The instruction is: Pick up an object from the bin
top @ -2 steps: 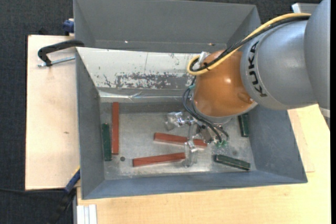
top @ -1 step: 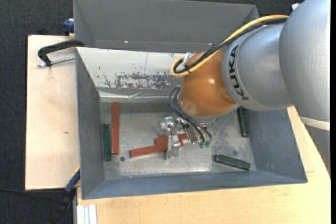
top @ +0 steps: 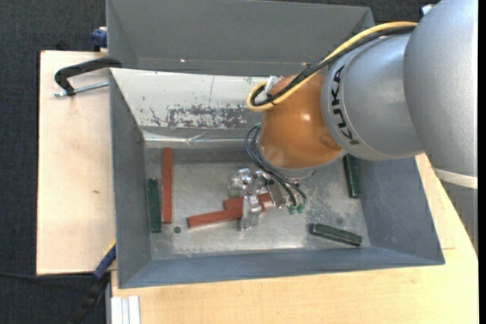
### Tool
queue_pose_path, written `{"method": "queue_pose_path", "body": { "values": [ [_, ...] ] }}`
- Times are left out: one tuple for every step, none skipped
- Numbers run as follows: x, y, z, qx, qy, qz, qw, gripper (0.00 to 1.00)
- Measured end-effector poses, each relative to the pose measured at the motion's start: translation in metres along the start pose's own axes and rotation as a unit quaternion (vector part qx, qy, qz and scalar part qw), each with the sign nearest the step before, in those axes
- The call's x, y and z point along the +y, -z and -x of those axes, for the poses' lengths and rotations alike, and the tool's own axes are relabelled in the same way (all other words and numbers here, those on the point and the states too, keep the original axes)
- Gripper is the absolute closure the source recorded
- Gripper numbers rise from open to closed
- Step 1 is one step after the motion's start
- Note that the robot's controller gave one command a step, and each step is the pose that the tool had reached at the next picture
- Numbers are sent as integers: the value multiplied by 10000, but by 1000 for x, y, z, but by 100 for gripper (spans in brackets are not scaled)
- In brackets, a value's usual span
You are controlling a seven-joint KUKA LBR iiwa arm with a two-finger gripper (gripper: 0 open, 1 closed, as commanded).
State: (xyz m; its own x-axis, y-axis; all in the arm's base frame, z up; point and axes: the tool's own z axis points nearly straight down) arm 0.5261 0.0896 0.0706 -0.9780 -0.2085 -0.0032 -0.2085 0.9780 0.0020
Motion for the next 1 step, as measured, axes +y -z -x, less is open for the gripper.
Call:
{"method": "queue_pose_path", "body": {
  "values": [
    [7,206,-5,-1,133,-6,9999,100]
  ]
}}
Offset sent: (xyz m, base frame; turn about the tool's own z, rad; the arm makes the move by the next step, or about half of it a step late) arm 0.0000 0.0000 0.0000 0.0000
